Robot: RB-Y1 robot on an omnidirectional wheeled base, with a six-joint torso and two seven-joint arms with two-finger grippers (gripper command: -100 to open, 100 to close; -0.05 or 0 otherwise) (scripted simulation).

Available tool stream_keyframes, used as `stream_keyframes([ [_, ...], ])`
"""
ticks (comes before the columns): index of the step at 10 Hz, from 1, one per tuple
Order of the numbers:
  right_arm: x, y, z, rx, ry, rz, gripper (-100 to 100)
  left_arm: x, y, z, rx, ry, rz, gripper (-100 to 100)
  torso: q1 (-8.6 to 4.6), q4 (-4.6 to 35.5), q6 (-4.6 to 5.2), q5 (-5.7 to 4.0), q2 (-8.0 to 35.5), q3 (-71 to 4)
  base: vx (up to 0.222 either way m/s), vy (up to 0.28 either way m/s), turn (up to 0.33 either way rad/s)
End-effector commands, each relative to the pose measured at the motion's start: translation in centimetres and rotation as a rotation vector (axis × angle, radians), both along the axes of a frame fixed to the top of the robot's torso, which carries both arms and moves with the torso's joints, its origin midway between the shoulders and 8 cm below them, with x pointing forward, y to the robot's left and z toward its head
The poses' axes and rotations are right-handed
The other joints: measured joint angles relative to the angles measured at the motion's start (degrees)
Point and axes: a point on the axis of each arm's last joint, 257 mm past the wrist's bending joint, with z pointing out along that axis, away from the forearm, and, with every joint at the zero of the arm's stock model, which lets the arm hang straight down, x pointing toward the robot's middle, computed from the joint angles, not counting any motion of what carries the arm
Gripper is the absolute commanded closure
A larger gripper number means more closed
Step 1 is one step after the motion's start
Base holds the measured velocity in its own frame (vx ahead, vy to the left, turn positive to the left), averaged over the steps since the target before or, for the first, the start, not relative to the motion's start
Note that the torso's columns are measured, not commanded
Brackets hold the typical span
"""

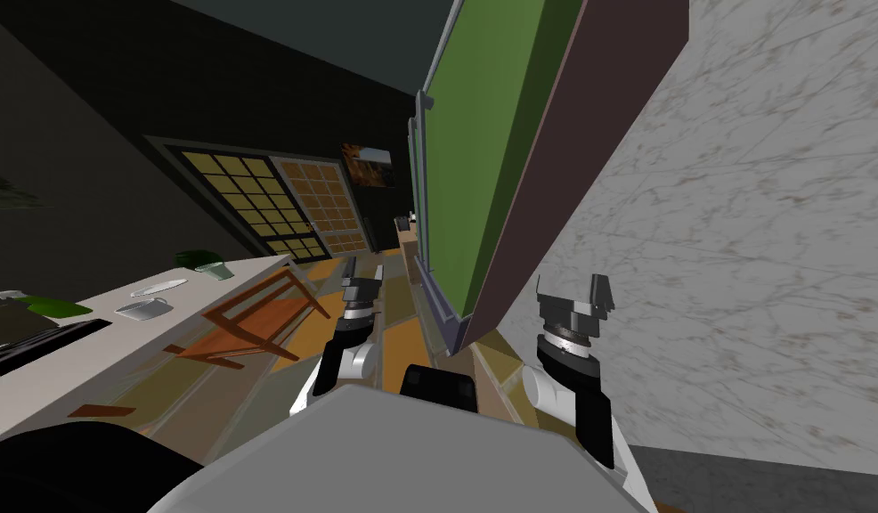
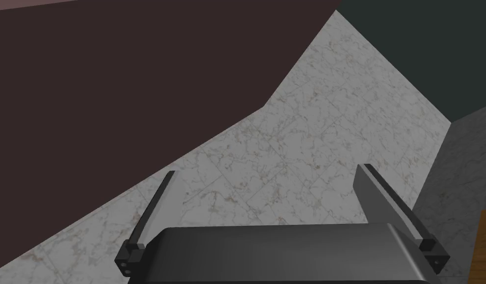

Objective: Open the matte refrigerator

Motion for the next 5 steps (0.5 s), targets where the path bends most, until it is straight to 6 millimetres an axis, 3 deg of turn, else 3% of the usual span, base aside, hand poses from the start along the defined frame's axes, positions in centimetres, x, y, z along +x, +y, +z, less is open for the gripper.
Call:
stream_keyframes([
  [1, 0.00, 0.00, 0.00, 0.000, 0.000, 0.000, 0, 0.00, 0.00, 0.00, 0.000, 0.000, 0.000, 0, 0.00, 2.35, 0.00, 0.00, 2.32, -4.67, 0.000, 0.000, 0.000],
  [5, -0.01, 0.00, 0.01, 0.000, 0.000, 0.000, 0, 0.00, 0.00, 0.01, 0.000, 0.000, 0.000, 0, 0.00, 18.46, 0.00, 0.00, 18.45, -36.92, 0.000, 0.000, 0.000],
])
